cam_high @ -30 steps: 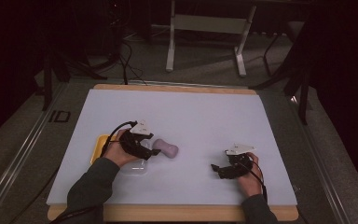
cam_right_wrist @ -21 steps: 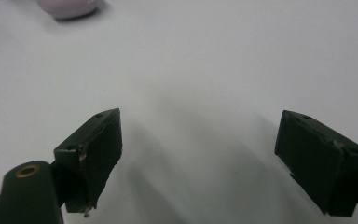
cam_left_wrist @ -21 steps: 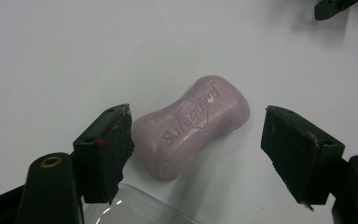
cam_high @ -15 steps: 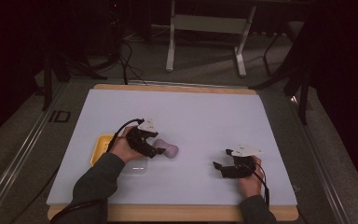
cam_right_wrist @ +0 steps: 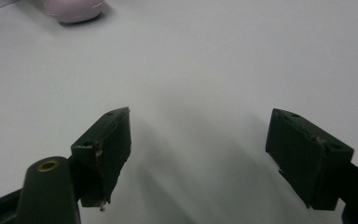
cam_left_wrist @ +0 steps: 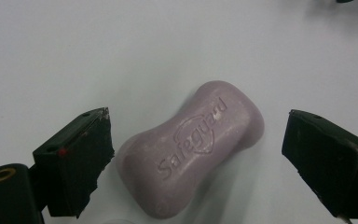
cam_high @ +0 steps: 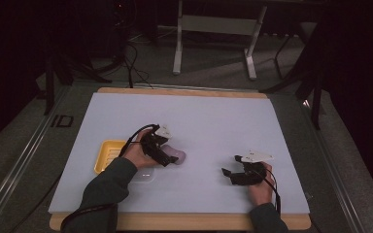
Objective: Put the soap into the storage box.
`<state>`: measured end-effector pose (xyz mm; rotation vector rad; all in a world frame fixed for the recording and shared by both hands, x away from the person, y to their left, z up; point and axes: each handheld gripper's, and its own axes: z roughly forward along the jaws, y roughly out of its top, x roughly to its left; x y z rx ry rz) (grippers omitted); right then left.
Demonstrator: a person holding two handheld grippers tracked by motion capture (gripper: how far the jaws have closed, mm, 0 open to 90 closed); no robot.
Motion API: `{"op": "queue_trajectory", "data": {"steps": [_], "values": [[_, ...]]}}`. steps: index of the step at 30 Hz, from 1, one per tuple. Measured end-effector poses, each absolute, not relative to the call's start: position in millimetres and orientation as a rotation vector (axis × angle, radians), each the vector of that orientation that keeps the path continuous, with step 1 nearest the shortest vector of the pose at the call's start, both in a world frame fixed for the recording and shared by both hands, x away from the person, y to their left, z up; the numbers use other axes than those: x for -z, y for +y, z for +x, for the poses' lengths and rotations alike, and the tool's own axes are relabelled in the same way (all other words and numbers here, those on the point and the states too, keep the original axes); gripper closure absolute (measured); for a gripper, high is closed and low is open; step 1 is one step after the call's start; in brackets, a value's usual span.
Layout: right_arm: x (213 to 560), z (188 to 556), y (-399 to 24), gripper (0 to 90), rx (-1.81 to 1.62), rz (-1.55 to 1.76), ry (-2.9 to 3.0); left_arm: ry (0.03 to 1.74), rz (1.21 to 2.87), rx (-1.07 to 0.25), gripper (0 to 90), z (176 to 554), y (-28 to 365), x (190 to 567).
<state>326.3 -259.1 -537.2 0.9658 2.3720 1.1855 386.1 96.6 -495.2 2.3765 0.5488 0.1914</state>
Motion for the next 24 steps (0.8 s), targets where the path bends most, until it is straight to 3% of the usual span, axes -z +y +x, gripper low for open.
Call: {"op": "queue_trajectory", "data": {"steps": [24], "values": [[538,327,-258,21.6,-1.176,0.971,2.390,0.504,2.484,-0.288,9.1,390,78,511]]}}
